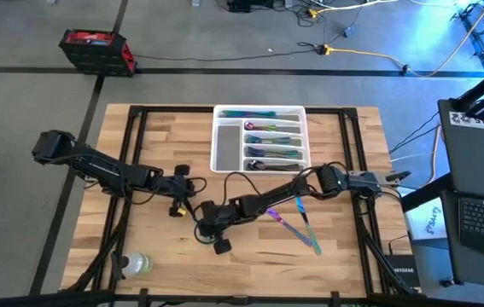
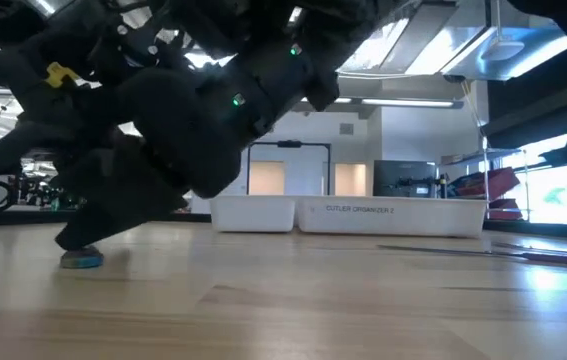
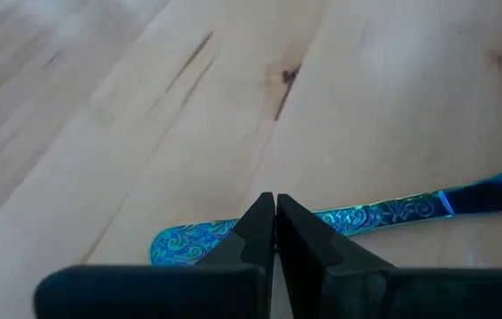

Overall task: Sort silverware
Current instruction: Put the blue table knife into the tray organizer

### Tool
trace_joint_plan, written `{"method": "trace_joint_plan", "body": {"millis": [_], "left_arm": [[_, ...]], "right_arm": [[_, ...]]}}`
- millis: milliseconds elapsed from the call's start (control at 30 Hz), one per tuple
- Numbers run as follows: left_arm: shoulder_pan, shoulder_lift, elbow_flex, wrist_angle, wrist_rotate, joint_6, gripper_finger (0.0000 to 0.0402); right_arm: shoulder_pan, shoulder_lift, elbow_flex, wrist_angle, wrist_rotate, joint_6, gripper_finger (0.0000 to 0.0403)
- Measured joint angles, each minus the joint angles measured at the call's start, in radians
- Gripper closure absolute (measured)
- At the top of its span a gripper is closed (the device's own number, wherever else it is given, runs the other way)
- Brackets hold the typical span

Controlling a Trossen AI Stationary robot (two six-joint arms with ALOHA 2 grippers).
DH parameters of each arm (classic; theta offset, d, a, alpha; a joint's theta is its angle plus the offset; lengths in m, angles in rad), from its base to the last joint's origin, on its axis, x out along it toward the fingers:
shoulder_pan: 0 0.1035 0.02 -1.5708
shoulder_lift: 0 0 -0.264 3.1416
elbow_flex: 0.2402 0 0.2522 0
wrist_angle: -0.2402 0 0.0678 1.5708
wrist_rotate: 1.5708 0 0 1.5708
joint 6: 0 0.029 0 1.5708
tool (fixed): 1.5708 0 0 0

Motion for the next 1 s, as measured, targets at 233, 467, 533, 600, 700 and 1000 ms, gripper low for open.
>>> {"method": "trace_joint_plan", "body": {"millis": [233, 467, 533, 600, 700, 1000], "left_arm": [[-0.023, 0.000, 0.000, -0.005, 0.000, -0.119, 0.0402], [-0.054, 0.000, -0.007, 0.047, -0.022, -0.217, 0.0401], [-0.061, 0.009, -0.020, 0.107, -0.037, -0.243, 0.0401], [-0.068, 0.033, -0.031, 0.176, -0.039, -0.247, 0.0401], [-0.076, 0.093, -0.035, 0.289, -0.043, -0.245, 0.0401], [-0.069, 0.360, 0.073, 0.421, -0.026, -0.272, 0.0402]], "right_arm": [[0.043, -0.036, -0.004, -0.095, 0.049, -0.005, 0.0403], [0.080, -0.086, -0.006, -0.272, 0.110, -0.004, 0.0403], [0.092, -0.099, -0.008, -0.300, 0.115, -0.003, 0.0403], [0.109, -0.111, -0.011, -0.308, 0.138, -0.003, 0.0403], [0.128, -0.131, -0.013, -0.320, 0.144, -0.003, 0.0403], [0.150, -0.154, -0.011, -0.266, 0.116, 0.055, 0.0403]]}}
